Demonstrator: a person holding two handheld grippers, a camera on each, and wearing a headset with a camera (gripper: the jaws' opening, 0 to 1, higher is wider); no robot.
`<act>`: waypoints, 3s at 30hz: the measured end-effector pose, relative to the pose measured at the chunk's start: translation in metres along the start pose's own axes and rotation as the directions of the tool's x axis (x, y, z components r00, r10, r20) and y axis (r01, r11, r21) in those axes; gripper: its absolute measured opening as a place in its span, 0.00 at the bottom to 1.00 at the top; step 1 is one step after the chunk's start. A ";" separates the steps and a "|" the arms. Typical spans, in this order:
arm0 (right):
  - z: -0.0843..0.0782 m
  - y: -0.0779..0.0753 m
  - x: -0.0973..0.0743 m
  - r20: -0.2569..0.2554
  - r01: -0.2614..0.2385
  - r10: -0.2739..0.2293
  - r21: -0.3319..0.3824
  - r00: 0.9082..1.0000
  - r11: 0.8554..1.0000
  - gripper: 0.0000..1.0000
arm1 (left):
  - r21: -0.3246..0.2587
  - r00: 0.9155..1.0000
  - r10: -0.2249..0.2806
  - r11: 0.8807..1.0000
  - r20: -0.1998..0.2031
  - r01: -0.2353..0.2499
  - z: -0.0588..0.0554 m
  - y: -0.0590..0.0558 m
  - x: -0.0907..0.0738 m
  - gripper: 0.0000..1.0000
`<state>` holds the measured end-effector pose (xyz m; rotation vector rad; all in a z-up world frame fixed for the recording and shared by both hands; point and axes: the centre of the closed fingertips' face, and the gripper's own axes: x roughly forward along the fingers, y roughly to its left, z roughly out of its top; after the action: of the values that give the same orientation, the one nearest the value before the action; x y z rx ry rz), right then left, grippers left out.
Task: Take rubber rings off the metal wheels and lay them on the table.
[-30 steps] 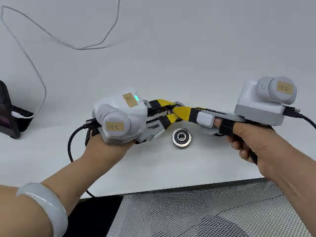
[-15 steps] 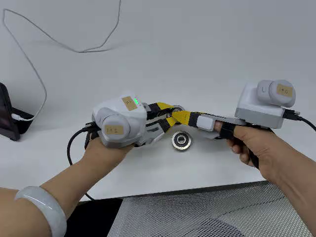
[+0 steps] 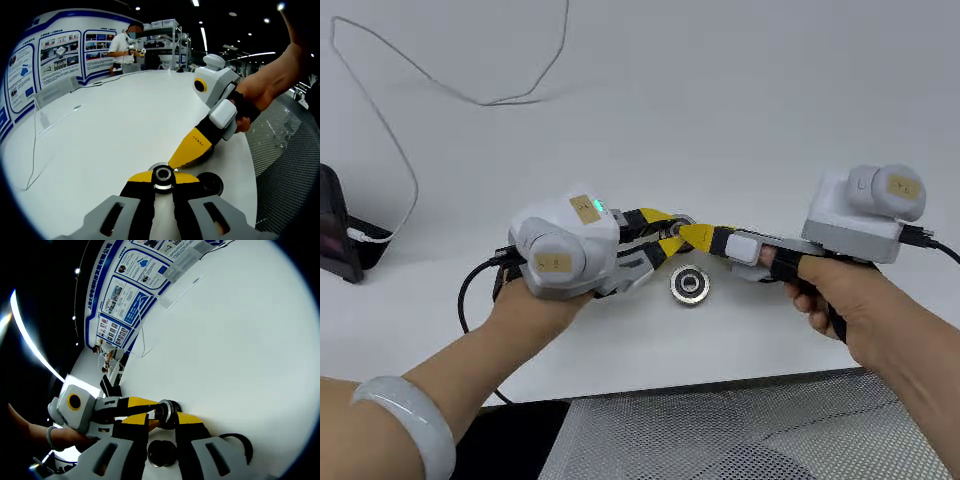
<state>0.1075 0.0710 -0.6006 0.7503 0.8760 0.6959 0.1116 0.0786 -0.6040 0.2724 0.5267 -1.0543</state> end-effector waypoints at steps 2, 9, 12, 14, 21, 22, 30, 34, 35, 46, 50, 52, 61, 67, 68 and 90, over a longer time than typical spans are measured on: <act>-0.002 0.000 0.003 -0.010 -0.005 0.005 0.002 1.000 1.000 0.21 | -0.002 1.000 0.000 1.000 0.001 0.000 0.000 0.000 0.000 0.13; 0.000 0.001 -0.001 -0.015 -0.015 0.015 0.010 1.000 1.000 0.22 | -0.001 1.000 -0.001 1.000 0.001 0.001 0.000 0.000 0.000 0.13; -0.001 0.000 0.000 -0.015 -0.016 0.016 0.004 1.000 1.000 0.21 | -0.002 1.000 -0.002 1.000 0.000 0.002 0.000 0.000 0.000 0.13; -0.001 -0.003 0.002 -0.015 -0.006 0.006 0.000 1.000 1.000 0.18 | -0.002 1.000 -0.002 1.000 -0.001 0.002 0.000 0.000 0.000 0.13; 0.001 -0.004 -0.001 -0.006 0.004 -0.004 0.004 1.000 1.000 0.16 | -0.004 1.000 -0.003 1.000 0.000 0.003 0.000 0.000 0.000 0.13; 0.001 -0.004 -0.001 -0.004 0.005 -0.005 0.003 1.000 1.000 0.15 | -0.003 1.000 -0.004 1.000 0.000 0.004 0.000 0.000 0.000 0.13; 0.003 -0.010 0.001 0.002 0.024 -0.024 -0.007 1.000 1.000 0.10 | -0.004 1.000 -0.003 1.000 0.001 0.003 0.001 0.000 0.000 0.13; 0.004 -0.011 -0.001 0.004 0.029 -0.029 -0.024 1.000 0.999 0.05 | -0.004 1.000 -0.004 1.000 0.003 0.004 0.001 0.000 0.000 0.13; 0.004 -0.011 -0.001 0.004 0.030 -0.030 -0.023 1.000 0.999 0.05 | -0.004 1.000 -0.004 1.000 0.003 0.004 0.001 0.000 0.000 0.13; 0.004 -0.010 -0.003 0.003 0.036 -0.036 -0.044 0.999 0.998 0.03 | -0.004 1.000 -0.004 1.000 0.002 0.004 0.001 -0.001 0.000 0.13; 0.005 -0.010 -0.003 -0.001 0.038 -0.038 -0.050 0.999 0.998 0.02 | -0.004 1.000 -0.004 1.000 0.003 0.004 0.001 0.000 0.000 0.13; 0.005 -0.010 -0.003 0.001 0.040 -0.040 -0.054 0.999 0.998 0.02 | -0.004 1.000 -0.003 1.000 0.003 0.003 0.001 0.000 0.000 0.13; 0.005 -0.007 -0.003 0.008 0.040 -0.040 -0.055 0.999 0.998 0.01 | -0.003 1.000 -0.002 1.000 0.003 0.002 0.000 0.001 0.000 0.13; 0.005 -0.005 -0.002 0.004 0.034 -0.034 -0.054 0.999 0.998 0.01 | -0.004 1.000 -0.001 1.000 0.003 0.001 0.000 0.000 0.000 0.13; 0.005 -0.004 -0.002 0.003 0.032 -0.032 -0.055 0.999 0.998 0.01 | -0.003 1.000 -0.001 1.000 0.004 0.001 0.000 0.000 0.000 0.13; 0.003 0.010 0.000 0.004 -0.008 0.009 -0.037 1.000 0.999 0.01 | -0.002 1.000 -0.002 1.000 0.004 0.002 0.000 0.000 0.000 0.13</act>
<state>0.1076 0.0753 -0.5915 0.7226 0.8541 0.7159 0.1110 0.0787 -0.6038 0.2681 0.5248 -1.0555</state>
